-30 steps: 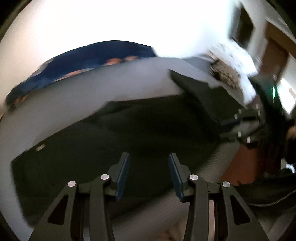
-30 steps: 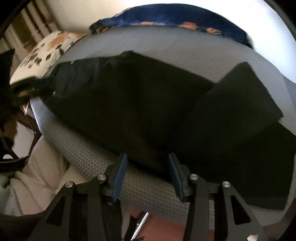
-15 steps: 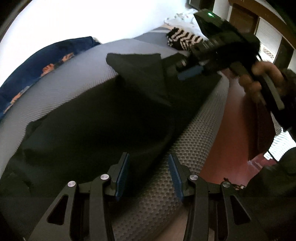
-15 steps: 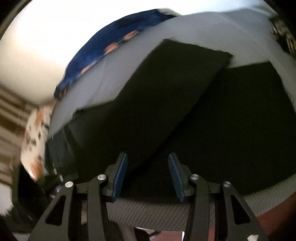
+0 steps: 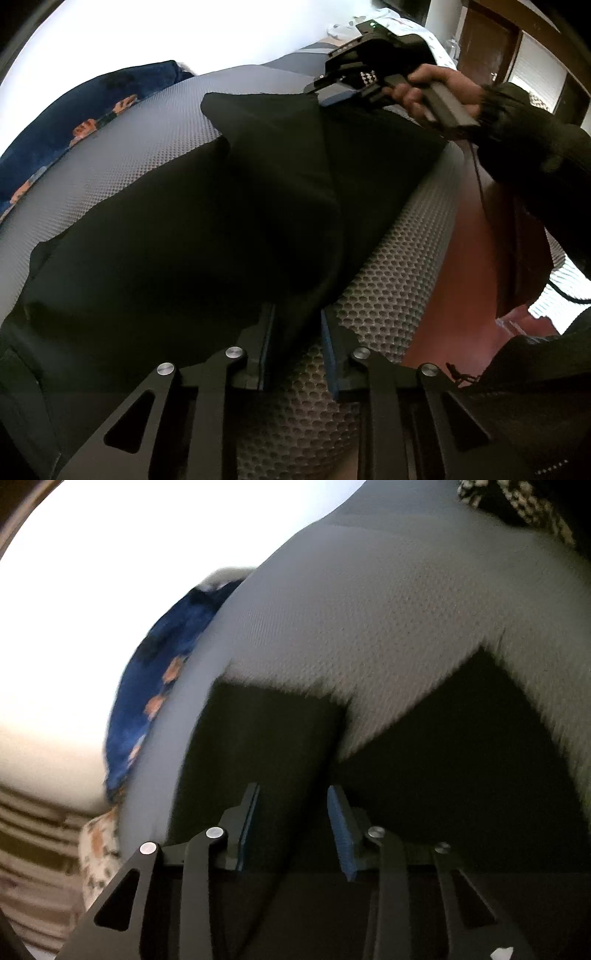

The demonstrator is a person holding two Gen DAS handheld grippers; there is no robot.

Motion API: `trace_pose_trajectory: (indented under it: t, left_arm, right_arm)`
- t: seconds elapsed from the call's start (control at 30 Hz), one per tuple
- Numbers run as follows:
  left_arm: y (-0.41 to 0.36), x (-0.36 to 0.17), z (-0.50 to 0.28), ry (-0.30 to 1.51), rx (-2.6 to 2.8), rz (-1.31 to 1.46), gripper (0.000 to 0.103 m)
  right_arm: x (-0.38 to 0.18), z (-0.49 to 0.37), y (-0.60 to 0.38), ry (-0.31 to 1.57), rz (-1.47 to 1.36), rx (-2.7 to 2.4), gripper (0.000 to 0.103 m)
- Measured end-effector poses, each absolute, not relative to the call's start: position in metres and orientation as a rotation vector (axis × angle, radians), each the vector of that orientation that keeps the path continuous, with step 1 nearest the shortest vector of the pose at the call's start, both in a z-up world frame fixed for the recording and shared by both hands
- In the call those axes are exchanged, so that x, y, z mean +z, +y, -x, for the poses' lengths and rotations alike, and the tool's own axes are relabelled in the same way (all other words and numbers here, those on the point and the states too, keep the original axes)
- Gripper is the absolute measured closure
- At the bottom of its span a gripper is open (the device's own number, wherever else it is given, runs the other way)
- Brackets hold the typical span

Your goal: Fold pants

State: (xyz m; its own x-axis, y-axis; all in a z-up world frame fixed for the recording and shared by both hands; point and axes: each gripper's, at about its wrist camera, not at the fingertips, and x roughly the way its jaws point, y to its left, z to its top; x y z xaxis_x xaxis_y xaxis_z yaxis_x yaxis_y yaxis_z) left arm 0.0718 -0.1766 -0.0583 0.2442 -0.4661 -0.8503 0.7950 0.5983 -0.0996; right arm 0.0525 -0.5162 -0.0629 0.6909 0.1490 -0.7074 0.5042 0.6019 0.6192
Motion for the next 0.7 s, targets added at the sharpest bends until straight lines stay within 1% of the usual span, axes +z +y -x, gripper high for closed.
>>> trace_pose_trajectory:
  t: [0.07,0.13,0.2,0.23,0.3,0.37,0.5,0.6,0.7]
  left_arm:
    - [-0.176,-0.058,-0.073,1.0,-0.892,-0.373,0.08]
    - [-0.175,-0.059,-0.075,1.009,-0.891,-0.359,0.08]
    - [-0.175,-0.059,-0.075,1.009,-0.89,-0.354,0.08]
    - [-0.175,-0.059,-0.075,1.012,-0.889,-0.351,0.08]
    - [-0.175,-0.058,-0.074,1.012,-0.888,-0.347,0.08]
    - [-0.175,-0.058,-0.073,1.011,-0.891,-0.343,0.081]
    - [-0.173,-0.058,-0.074,0.999,-0.902,-0.338,0.082]
    - [-0.17,-0.057,-0.075,0.987,-0.923,-0.322,0.082]
    - [-0.168,-0.056,-0.078,0.984,-0.946,-0.308,0.083]
  right_arm:
    - [-0.066,-0.062,-0.528,0.803,-0.95,-0.246,0.079]
    - [-0.067,-0.067,-0.539,0.8,-0.962,-0.253,0.08]
    - [-0.067,-0.075,-0.54,0.808,-0.963,-0.265,0.088]
    - [-0.065,-0.079,-0.54,0.819,-0.948,-0.283,0.096]
    - [-0.056,-0.078,-0.536,0.802,-0.921,-0.28,0.098]
    - [-0.034,-0.066,-0.529,0.778,-0.845,-0.296,0.099]
    - [0.008,-0.015,-0.516,0.738,-0.693,-0.398,0.099]
    - [0.012,0.038,-0.513,0.755,-0.643,-0.514,0.099]
    - [-0.005,0.08,-0.513,0.799,-0.638,-0.605,0.099]
